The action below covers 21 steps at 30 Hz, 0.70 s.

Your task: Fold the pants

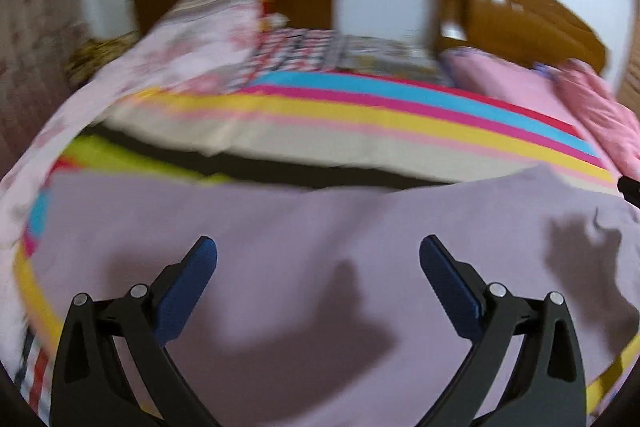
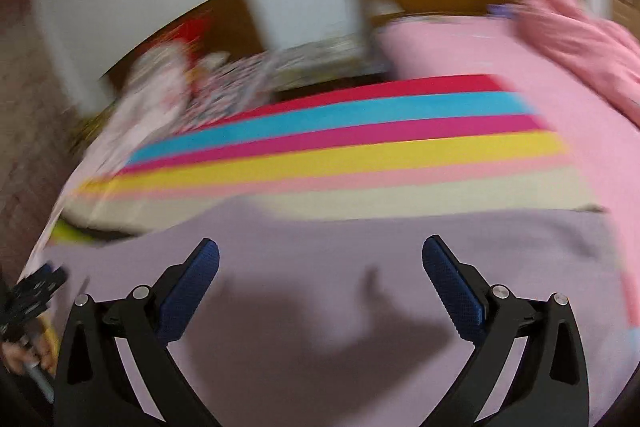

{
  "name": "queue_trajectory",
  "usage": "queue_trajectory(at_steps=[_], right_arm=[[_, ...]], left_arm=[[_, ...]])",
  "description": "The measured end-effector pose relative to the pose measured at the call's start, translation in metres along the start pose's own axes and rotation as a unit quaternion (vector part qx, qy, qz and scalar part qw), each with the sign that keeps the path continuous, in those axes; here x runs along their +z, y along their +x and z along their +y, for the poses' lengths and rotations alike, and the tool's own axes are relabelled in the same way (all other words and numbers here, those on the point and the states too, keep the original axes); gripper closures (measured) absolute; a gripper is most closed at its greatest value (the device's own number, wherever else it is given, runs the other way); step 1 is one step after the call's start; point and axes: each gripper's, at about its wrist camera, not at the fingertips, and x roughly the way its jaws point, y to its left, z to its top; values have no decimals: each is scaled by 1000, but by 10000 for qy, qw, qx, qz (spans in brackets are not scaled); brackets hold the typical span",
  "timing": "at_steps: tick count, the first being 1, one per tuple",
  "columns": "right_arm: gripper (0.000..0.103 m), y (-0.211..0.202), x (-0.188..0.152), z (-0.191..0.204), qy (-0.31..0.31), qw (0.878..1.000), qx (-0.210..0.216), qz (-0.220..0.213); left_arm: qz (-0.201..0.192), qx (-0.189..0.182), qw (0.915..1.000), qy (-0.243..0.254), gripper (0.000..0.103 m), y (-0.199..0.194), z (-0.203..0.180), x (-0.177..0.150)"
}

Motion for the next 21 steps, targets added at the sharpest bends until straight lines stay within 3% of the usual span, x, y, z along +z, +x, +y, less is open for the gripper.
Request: queue_trajectory(at_steps=[3,5,9,14,17,21], right_arm=[[5,31,-3,90,-1022,9931,497,272],[5,51,-12,139,-1587,9842,580,528],[5,73,-26,190,-2020,9719,805,901],[5,90,-52,213,-2610,9588,539,989],[4,93,-48,193,-2202,9649,967,1054],[4,94,-46,189,-2094,9664,1065,1041]], left_arm=[[189,190,9990,-347,2,0,33,-16],[334,345,9976,-506,2,2,46,-27],[569,435,9951,-687,2,11,62,-42],[591,410,9953,-653,2,17,65,-52],[602,371,9953,-655,2,21,67,-51],[589,357,9954,-662,1,22,71,-49]])
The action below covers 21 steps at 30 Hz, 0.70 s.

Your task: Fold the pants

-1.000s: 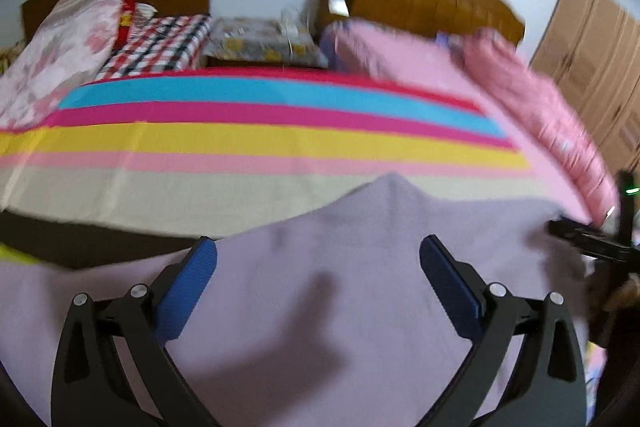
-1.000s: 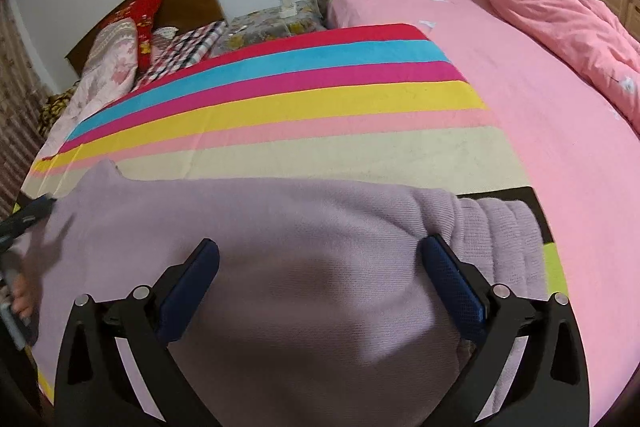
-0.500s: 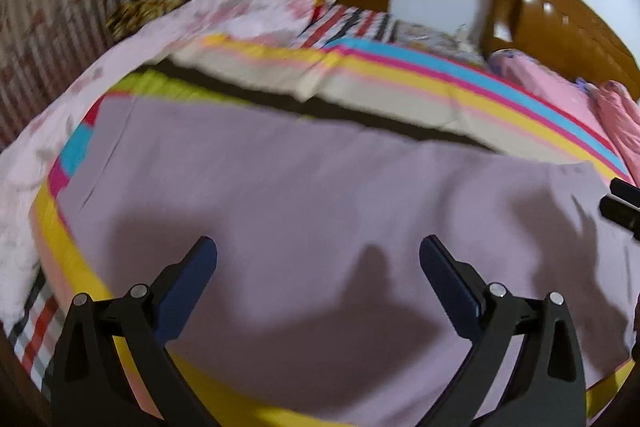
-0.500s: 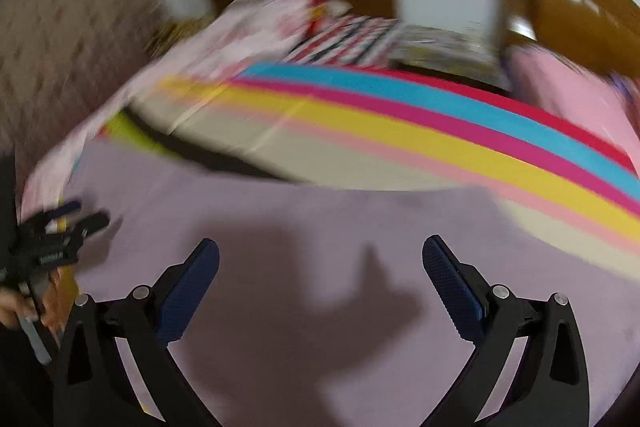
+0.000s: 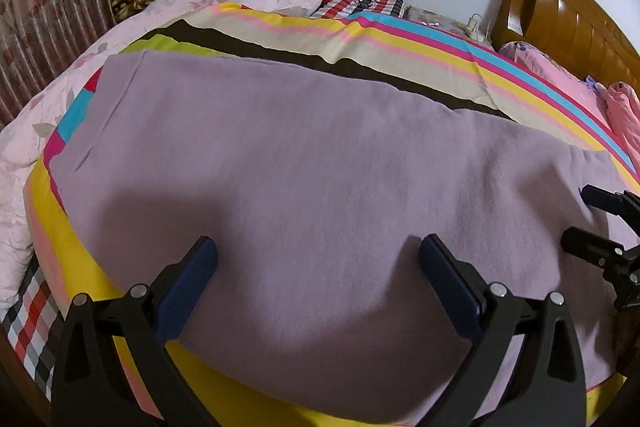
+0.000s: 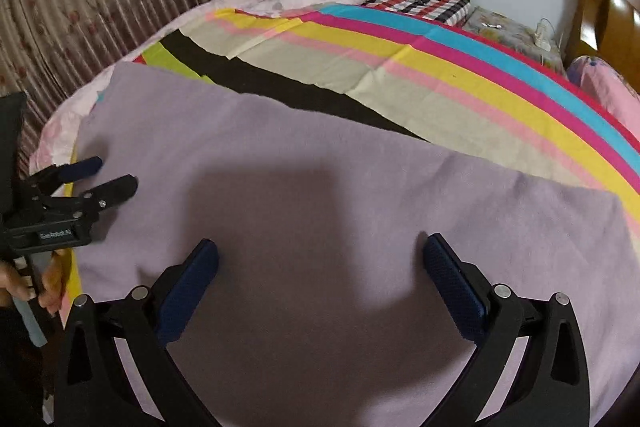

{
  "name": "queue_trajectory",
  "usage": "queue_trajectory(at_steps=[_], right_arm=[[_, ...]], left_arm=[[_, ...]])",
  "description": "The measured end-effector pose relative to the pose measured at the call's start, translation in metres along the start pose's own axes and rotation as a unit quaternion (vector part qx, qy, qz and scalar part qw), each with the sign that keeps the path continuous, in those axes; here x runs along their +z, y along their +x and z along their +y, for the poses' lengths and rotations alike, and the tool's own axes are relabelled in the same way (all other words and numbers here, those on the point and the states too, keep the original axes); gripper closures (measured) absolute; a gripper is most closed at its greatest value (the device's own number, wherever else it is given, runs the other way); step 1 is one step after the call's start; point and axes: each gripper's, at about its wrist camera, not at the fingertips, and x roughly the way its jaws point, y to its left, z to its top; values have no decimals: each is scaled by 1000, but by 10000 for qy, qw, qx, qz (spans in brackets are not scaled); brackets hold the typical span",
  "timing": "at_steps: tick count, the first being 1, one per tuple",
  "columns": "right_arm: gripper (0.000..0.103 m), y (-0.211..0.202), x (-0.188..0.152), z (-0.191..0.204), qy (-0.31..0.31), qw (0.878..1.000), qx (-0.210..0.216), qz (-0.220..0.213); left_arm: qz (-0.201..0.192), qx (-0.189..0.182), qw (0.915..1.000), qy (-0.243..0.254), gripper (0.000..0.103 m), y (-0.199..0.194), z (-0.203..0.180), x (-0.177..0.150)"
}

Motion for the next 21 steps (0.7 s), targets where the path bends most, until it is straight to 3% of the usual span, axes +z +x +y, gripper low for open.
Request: queue_trajectory(at_steps=[4,12,14,15,18,21], right_arm=[[4,4,1,6,-117,9998,-152,47],[4,0,1,-2,-9,10000,12,-8],[4,0,1,-2,-2,10000,21,-12],[4,0,1,-3,9,10000,37,-18],[4,0,1,-2,27,10000,61,-29],[4,0,1,-2,26,10000,58,-28]], left_arm=[[2,-11,10000,-18,1,2,0,3],[12,26,10000,-52,1,3,-2,4],[-116,58,9998,-146,2,-8,1,2],[-321,-144,9989,-302,2,-19,7,0],[-941,-1157,9832,-1053,2,-56,43,-6],[-1303,-1462,9565,-2161,2,-72,103,-17]])
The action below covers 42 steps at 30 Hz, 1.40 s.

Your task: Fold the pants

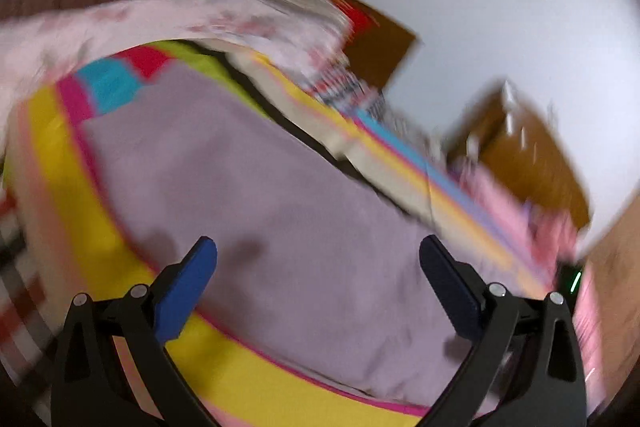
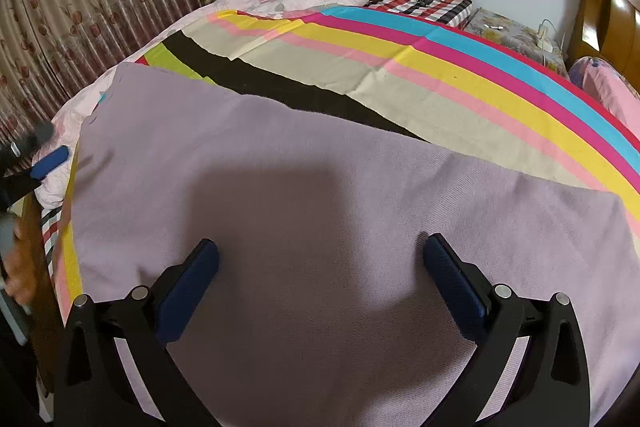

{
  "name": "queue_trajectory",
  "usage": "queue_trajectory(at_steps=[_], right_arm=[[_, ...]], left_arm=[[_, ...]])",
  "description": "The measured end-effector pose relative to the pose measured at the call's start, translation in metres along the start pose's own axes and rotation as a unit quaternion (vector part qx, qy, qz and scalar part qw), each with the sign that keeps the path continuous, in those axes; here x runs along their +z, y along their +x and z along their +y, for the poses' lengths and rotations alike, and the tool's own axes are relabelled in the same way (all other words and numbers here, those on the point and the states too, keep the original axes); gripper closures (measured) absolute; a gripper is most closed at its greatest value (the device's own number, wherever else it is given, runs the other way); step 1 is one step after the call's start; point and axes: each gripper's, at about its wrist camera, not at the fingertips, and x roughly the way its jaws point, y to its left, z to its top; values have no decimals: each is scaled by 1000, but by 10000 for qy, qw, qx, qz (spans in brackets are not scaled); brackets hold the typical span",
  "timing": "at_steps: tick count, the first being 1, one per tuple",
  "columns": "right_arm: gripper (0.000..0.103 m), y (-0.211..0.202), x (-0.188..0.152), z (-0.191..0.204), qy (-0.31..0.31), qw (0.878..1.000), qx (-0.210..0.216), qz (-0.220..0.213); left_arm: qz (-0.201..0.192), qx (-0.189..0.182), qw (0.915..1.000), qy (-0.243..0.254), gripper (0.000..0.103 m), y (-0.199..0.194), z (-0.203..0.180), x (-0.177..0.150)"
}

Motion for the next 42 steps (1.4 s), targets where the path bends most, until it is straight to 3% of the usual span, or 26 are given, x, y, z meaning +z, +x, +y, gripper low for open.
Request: queue_trajectory(at_steps=[2,4,13,14,16,17,18,19,23,27,28,29,31,32,33,35,36,38,41,42], right_arm=[[4,0,0,0,1,10000,1,0],[4,0,0,0,11,10000,14,-5],[4,0,2,-1,21,10000,39,-10],[4,0,2,-1,20,10000,38,-10],[4,0,2,-1,14,10000,30,-7],[4,0,2,-1,9,10000,24,-6],[4,0,2,-1,5,10000,20,-5],[4,0,2,-1,5,10000,19,-5],[4,0,2,-1,3,10000,18,-4],[4,-1,1,-4,91,9999,138,-51],[4,-3,1,-8,180,9995,237,-102],[4,-9,0,-15,389,9981,410,-239],[5,-32,-6,-38,1018,9915,504,-635],[5,-53,-13,-55,1442,9830,579,-980],[5,-71,-20,-69,1741,9745,599,-1286],[5,-118,-42,-100,2299,9515,496,-1983],[5,-141,-53,-116,2465,9422,391,-2233],[5,-177,-73,-139,2688,9305,4,-2491],[5,-217,-104,-161,2919,9180,-522,-2632],[4,-226,-116,-166,2994,9151,-596,-2636]], left_arm=[[-110,21,9977,-672,3,-9,35,8],[23,-89,9925,-1217,10,-7,68,14],[226,156,9899,-1392,17,53,108,45],[184,148,9905,-1357,22,57,110,50],[113,269,9921,-1223,43,61,112,59],[129,424,9919,-1189,74,62,115,60],[107,301,9922,-1203,85,61,119,61],[-18,208,9925,-1206,86,55,119,60],[-591,715,9956,-133,88,20,66,63],[-1192,576,9850,1109,88,-19,-34,69],[-1277,506,9772,1616,88,-25,-69,66],[-1350,394,9641,2251,88,-30,-113,57],[-1288,87,9459,2978,88,-31,-167,39],[-1139,-144,9326,3422,88,-27,-201,19],[-1019,-258,9238,3681,88,-23,-220,5],[-730,-444,8980,4317,88,-8,-257,-38],[-520,-530,8807,4677,88,3,-275,-69],[-12,-748,8555,5124,88,26,-294,-122],[1179,-811,7899,5963,87,72,-306,-210],[1298,-718,7769,6119,84,79,-301,-224]])
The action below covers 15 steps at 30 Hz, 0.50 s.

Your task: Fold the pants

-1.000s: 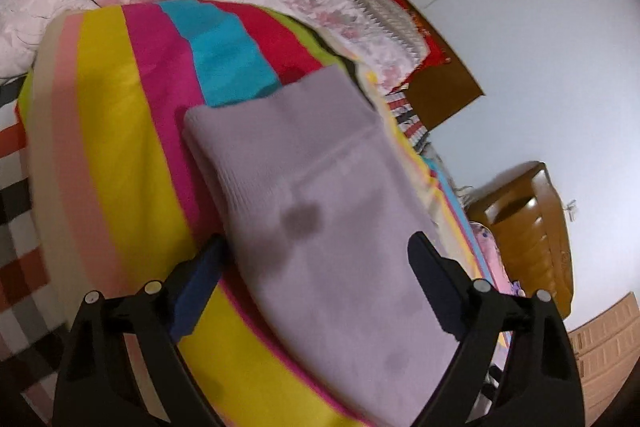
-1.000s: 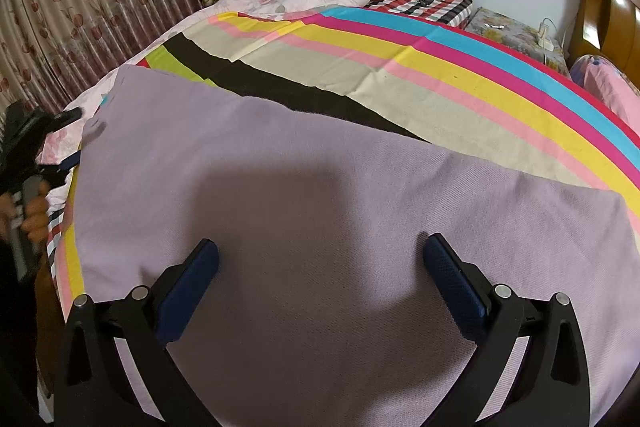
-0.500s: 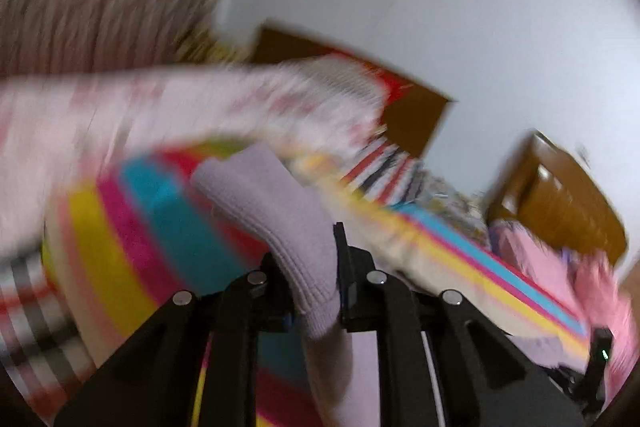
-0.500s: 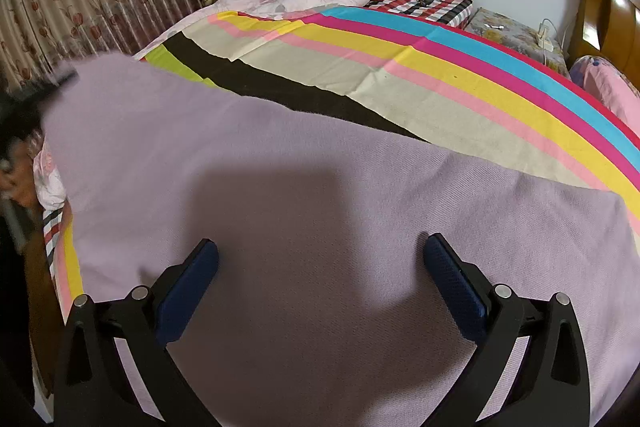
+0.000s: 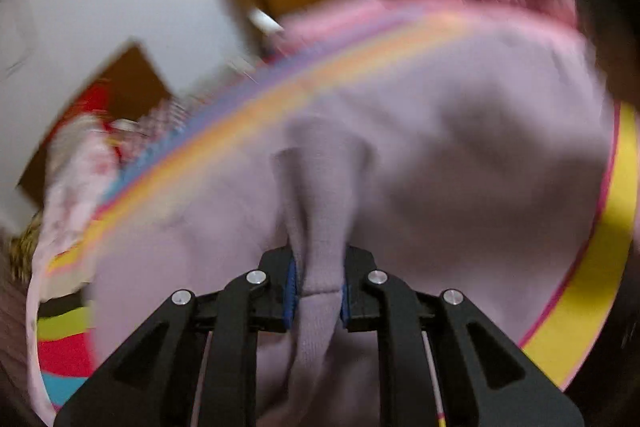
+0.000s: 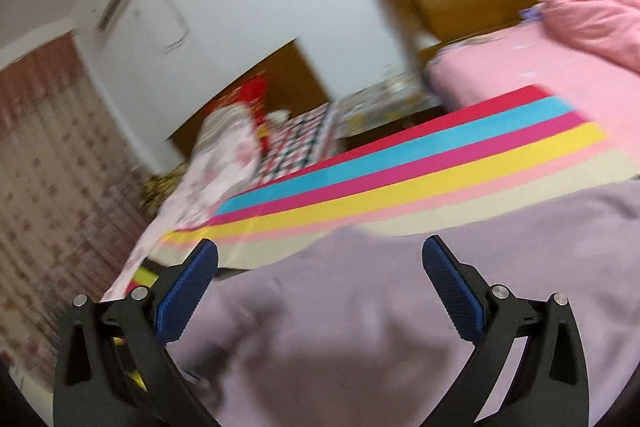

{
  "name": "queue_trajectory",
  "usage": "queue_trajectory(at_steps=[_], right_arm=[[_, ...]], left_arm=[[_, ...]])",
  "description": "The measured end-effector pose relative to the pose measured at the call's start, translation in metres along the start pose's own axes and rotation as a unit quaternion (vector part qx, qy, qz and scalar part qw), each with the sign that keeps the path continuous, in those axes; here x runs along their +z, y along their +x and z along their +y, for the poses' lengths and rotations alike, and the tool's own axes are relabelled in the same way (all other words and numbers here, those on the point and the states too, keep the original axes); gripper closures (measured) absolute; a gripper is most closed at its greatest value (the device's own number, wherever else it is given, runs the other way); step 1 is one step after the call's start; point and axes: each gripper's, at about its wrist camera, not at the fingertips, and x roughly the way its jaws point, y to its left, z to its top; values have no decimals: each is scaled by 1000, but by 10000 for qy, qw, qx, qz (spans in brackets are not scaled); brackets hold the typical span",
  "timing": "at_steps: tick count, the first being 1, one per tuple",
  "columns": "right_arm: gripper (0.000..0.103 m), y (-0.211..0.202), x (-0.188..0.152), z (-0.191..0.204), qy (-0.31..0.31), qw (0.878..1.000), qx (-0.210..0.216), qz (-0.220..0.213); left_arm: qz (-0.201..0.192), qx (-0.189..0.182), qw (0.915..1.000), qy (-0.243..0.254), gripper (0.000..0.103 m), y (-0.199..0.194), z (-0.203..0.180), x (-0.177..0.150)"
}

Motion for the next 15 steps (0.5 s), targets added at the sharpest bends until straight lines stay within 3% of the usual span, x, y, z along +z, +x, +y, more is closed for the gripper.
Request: queue_trajectory(at_steps=[1,3,5,6,9,11,13,15], right_arm=[[4,-6,-3,-6,31,10000,-41,33],[4,-7,-13,-13,14,9997,-112,230],[4,0,-24,-10,-77,9992,-72,385],[4,6,-30,-6,-172,9987,-18,485],[4,31,-43,19,-531,9952,117,817],[5,48,-54,42,-957,9892,158,1096],[5,63,-63,64,-1440,9816,97,1252],[5,79,-78,87,-1938,9696,-78,1491]], left_arm=[[-117,258,9994,211,83,-1,-9,-3],[-84,-72,9999,41,74,-6,-2,-1],[-213,-644,9977,-43,30,-22,9,-4],[-341,-596,9976,49,25,-33,11,-9],[-669,-669,9951,283,24,-71,21,-27],[-798,-721,9938,-278,22,-88,46,-35],[-834,-755,9835,-1417,19,-90,91,-50],[-595,-385,9720,-2239,19,-81,123,-58]])
